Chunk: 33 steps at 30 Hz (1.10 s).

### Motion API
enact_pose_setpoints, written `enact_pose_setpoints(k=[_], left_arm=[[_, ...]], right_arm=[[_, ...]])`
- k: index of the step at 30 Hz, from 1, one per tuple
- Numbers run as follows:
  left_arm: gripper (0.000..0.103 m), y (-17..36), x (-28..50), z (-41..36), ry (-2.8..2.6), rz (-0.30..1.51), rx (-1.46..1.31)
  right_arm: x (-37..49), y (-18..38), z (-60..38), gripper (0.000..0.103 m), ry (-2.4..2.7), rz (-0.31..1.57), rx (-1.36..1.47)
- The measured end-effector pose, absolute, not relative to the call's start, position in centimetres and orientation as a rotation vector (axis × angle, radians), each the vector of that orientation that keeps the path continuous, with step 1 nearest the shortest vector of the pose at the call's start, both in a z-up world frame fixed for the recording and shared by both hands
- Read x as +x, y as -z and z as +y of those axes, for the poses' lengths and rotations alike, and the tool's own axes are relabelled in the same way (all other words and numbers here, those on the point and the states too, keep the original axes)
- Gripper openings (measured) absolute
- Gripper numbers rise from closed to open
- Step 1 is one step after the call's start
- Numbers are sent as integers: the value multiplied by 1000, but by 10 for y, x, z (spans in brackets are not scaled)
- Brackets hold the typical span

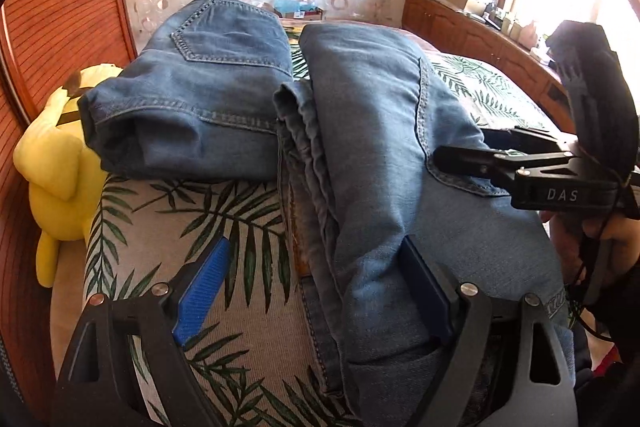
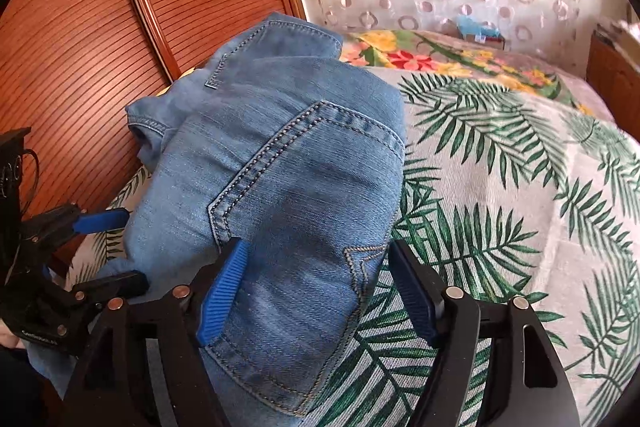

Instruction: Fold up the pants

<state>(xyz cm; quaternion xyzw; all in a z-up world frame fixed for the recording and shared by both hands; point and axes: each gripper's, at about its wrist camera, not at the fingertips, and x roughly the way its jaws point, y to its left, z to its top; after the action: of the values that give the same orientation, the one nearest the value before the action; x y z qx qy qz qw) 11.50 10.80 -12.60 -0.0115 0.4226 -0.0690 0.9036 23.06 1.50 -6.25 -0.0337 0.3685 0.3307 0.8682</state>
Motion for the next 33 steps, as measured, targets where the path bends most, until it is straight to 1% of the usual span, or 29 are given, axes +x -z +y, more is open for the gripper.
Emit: enact_pose_setpoints(k=[7,9,11,12,13,14,15,17,18,19,20,21,22,23,26,33], left_arm=[[86,120,139,108,205,894,-5],[82,122,144,108,230,908,-17],[73,126,149,108,266,923,-42],[70,126,149,108,287,926,-59],[64,127,149,108,304,930,-78],[60,128,149,108,318,938,-97],[59,128,149,107,321,940,-101],[51,128,145,104,329,938,-99],[49,127,144,101,333,938,-98],[45,126,143,100,338,939,-98],[43,125,142,98,340,941,-98],[42,124,142,95,339,941,-94],[38,123,141,94,341,938,-94],[35,121,139,92,342,933,-93],[31,113,136,88,336,916,-72],[28,81,118,89,339,826,-72]], right_arm=[[241,69,19,76,-702,791,-61],[246,71,17,76,-712,808,-41],[253,73,17,68,-738,831,-15],[254,73,17,67,-744,835,-9],[254,73,18,65,-744,836,-11],[254,72,19,63,-746,836,-15],[254,72,19,62,-748,837,-16],[256,72,19,56,-754,842,-11],[256,71,19,53,-759,843,-11],[256,69,19,47,-762,840,-14],[255,68,19,40,-764,833,-17],[253,65,19,36,-771,823,-24],[252,62,19,29,-779,813,-31],[249,59,20,26,-779,802,-36],[242,47,20,22,-781,765,-53],[217,-2,21,19,-806,653,-114]])
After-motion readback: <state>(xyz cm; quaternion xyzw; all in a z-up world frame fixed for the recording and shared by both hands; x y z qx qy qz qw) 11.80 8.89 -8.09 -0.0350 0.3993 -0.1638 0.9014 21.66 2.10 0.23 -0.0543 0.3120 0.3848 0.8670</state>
